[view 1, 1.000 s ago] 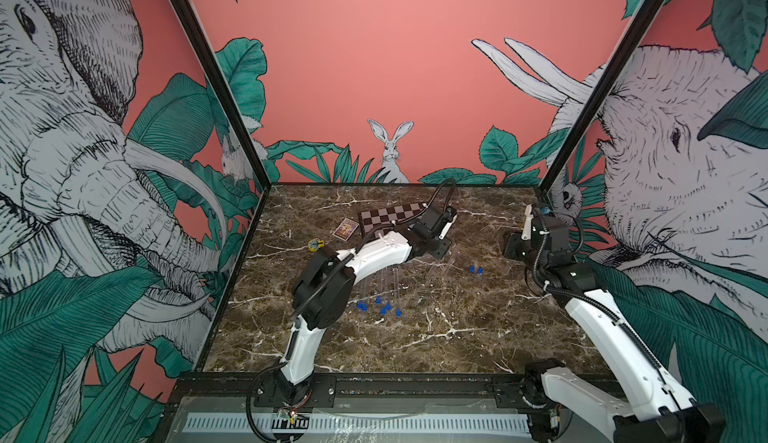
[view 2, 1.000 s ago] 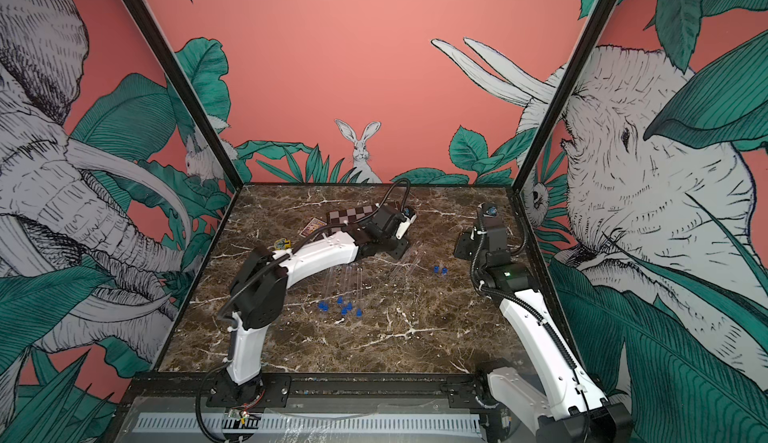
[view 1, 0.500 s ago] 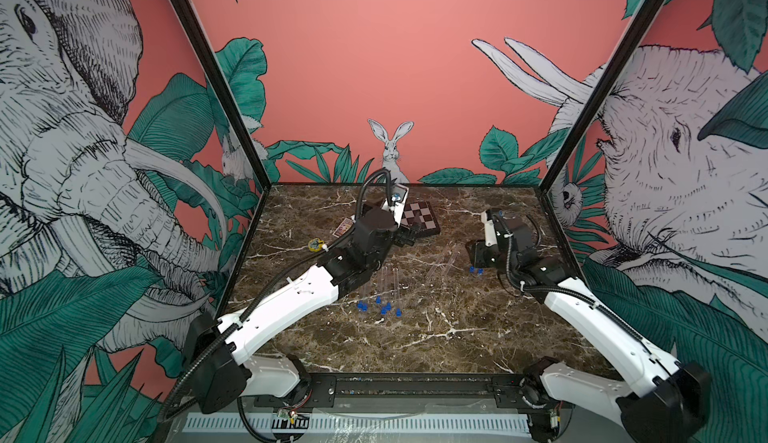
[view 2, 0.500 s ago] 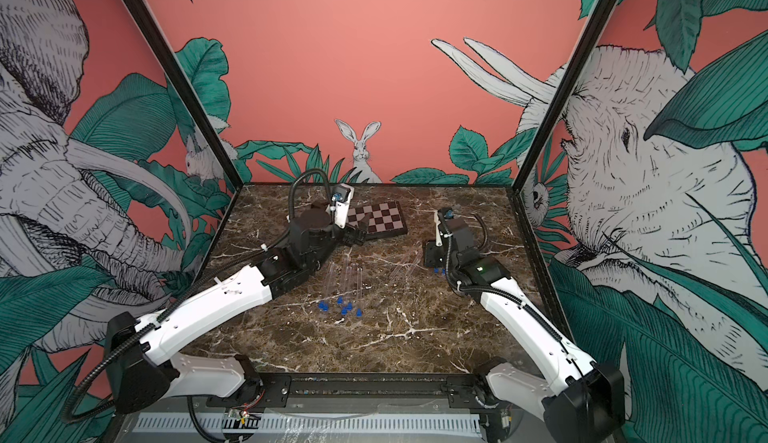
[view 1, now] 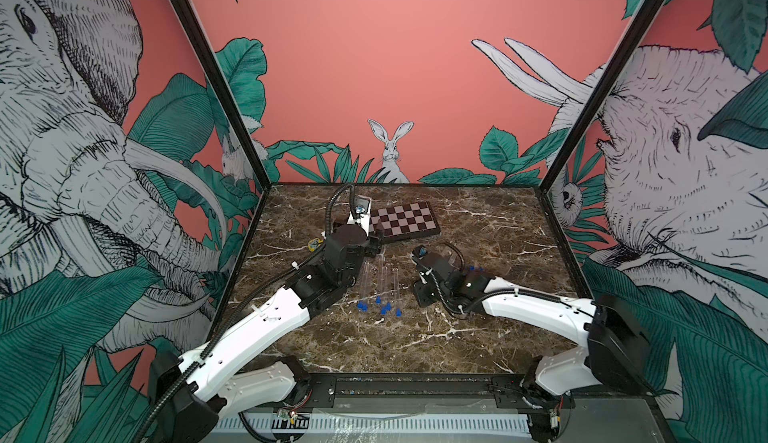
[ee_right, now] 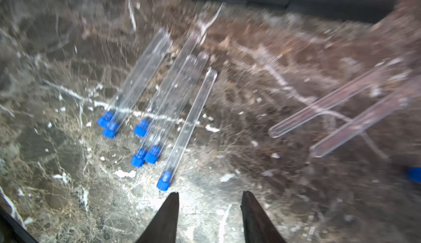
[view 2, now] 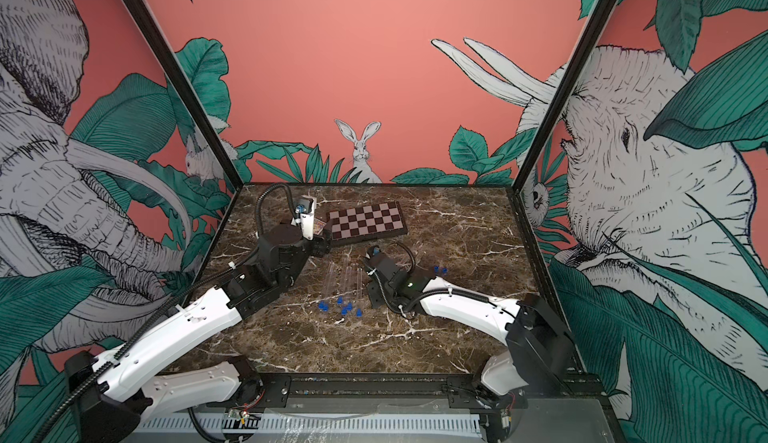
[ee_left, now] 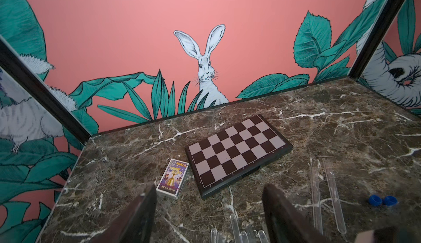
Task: Remove stoppers from test tubes
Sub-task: Pick up the test tube at the center of the board.
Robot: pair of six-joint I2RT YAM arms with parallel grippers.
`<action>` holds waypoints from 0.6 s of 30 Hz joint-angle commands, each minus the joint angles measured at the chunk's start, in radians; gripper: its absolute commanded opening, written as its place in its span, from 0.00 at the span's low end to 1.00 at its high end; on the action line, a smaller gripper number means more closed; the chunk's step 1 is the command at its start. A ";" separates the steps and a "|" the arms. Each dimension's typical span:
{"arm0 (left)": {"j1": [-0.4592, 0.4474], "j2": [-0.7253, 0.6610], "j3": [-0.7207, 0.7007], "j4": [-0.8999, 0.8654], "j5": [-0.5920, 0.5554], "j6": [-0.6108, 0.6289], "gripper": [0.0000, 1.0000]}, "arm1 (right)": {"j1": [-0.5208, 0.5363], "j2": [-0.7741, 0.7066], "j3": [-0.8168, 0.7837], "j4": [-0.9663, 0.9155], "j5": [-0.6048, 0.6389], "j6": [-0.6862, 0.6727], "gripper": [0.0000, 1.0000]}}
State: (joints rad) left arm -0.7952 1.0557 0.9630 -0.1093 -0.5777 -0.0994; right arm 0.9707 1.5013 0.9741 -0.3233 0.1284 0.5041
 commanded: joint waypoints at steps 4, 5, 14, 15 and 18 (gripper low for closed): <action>0.035 -0.063 -0.037 -0.098 0.026 -0.098 0.73 | 0.047 0.147 0.119 -0.005 0.022 0.033 0.45; 0.036 -0.066 -0.038 -0.107 0.029 -0.099 0.73 | 0.052 0.170 0.137 -0.012 0.020 0.031 0.45; 0.040 -0.108 -0.048 -0.139 0.018 -0.100 0.72 | 0.060 0.313 0.275 -0.148 0.082 0.055 0.42; 0.039 -0.110 -0.049 -0.140 0.017 -0.100 0.72 | 0.060 0.327 0.287 -0.161 0.085 0.058 0.41; 0.041 -0.114 -0.049 -0.140 0.016 -0.101 0.71 | 0.060 0.370 0.329 -0.202 0.084 0.062 0.38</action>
State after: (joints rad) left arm -0.7601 0.9661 0.9257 -0.2363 -0.5499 -0.1638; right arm 1.0233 1.8465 1.2652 -0.4534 0.1833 0.5480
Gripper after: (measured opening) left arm 0.715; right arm 0.384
